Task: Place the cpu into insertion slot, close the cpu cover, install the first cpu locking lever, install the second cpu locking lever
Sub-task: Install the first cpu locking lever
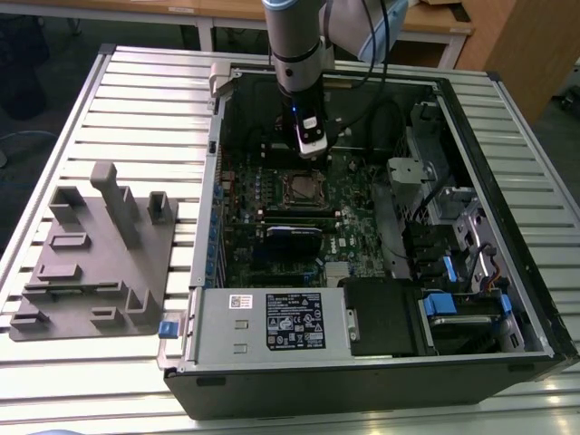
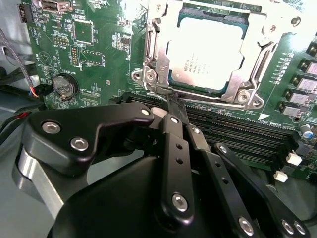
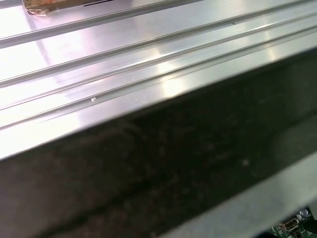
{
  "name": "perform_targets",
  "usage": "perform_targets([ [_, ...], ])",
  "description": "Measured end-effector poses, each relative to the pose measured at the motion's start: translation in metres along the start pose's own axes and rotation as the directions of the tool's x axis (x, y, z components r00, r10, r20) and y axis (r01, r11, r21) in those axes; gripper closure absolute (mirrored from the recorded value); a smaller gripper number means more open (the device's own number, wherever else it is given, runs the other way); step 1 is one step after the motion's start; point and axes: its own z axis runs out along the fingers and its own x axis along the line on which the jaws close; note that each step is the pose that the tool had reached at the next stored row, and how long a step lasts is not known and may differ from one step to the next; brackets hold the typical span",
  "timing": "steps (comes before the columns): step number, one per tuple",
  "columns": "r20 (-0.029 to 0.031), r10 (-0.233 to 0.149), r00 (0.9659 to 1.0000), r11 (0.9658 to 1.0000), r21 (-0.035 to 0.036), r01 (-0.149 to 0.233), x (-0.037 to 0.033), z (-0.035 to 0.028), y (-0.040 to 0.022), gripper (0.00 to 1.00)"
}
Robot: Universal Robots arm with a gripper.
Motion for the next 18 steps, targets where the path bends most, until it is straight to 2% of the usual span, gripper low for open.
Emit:
perform_targets([
  [18,-0.0002,0.000,1.0000,1.0000,-0.0006,0.000,-0.0034,0.0028,0.0012,0.89],
])
